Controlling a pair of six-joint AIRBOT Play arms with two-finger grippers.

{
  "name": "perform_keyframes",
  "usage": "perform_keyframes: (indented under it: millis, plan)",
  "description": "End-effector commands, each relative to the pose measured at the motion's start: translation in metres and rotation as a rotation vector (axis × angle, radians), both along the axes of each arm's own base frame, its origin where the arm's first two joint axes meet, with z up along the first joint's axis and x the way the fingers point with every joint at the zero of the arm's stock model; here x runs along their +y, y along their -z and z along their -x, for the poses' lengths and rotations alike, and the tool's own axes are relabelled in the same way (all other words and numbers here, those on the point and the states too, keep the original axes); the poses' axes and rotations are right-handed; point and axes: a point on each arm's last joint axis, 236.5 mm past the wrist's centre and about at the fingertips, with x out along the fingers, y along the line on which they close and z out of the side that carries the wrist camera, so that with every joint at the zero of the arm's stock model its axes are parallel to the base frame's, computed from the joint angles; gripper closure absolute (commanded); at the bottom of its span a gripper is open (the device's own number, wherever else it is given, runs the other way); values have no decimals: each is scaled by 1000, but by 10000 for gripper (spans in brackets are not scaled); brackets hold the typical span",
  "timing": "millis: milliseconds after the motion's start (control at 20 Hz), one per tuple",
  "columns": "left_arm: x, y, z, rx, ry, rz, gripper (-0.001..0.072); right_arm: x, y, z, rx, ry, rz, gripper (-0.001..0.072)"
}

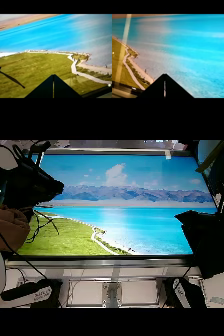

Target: Fold the clothes and pants, and hang the long-sleeved shirts on hangers.

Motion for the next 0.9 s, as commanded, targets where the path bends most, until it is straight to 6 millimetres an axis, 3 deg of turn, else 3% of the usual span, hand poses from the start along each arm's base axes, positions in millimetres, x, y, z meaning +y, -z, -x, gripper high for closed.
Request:
perform_keyframes:
  millis: [0,700,750,800,850]
  plan:
    - [0,0,0,0,-1,-1,681,3,1,4,14,-14,-4,698]
    - [3,2,-6,-17,11,-21,674,4,4,10,37,-30,-1,698]
    - [22,7,-13,-25,-23,-92,527,3,6,10,41,-27,8,697]
    - [54,12,-19,-27,-74,-213,342,2,7,10,43,-26,13,698]
    - [98,14,-24,-26,-158,-368,232,0,8,11,46,-24,19,698]
